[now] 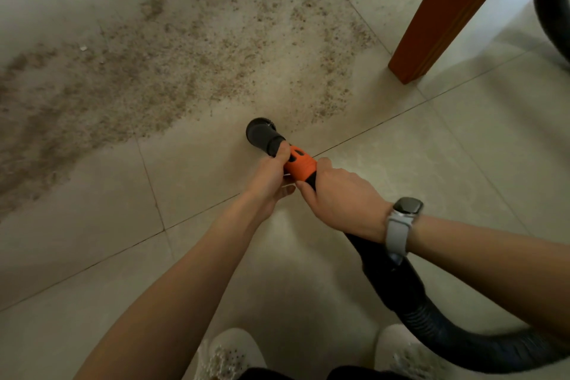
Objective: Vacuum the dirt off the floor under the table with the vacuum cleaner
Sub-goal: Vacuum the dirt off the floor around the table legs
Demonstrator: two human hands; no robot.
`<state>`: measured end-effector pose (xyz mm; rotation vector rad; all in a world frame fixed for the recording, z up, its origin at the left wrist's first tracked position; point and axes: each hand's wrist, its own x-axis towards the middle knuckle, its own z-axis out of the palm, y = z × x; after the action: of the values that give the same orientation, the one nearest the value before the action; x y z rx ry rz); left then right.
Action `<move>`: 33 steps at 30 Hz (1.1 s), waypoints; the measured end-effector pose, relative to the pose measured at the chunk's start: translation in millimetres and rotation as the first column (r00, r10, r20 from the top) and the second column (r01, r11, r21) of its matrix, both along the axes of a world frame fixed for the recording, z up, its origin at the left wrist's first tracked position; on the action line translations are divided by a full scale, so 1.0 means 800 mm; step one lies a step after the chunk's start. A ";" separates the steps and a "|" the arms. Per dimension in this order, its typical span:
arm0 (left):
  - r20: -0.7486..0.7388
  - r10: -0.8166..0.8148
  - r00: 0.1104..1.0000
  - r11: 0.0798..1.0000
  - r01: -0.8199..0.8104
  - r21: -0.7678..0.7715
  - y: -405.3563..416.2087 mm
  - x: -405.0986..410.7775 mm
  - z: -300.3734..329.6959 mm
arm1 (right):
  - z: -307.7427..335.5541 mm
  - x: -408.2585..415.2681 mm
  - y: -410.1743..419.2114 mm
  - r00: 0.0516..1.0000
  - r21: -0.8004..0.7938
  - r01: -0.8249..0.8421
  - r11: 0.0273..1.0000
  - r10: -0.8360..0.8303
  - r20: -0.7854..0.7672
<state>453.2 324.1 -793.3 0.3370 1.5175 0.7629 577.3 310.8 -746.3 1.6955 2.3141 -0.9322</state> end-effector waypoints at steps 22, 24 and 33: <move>-0.091 -0.046 0.995 0.999 0.046 -0.001 0.031 -0.003 0.000 | -0.007 -0.006 0.026 0.998 -0.013 0.055 0.998 -0.055 -0.035; -0.079 -0.047 0.996 0.999 0.046 -0.012 0.014 0.011 0.001 | -0.002 0.007 0.009 0.998 -0.026 0.058 0.998 -0.058 -0.009; 0.044 -0.028 0.999 0.997 0.032 -0.075 -0.018 0.047 0.005 | 0.016 0.045 -0.026 0.995 -0.034 0.071 0.997 -0.069 0.069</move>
<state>491.1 310.0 -789.0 0.2848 1.4940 0.6834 613.3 290.1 -733.5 1.7757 2.1946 -0.9092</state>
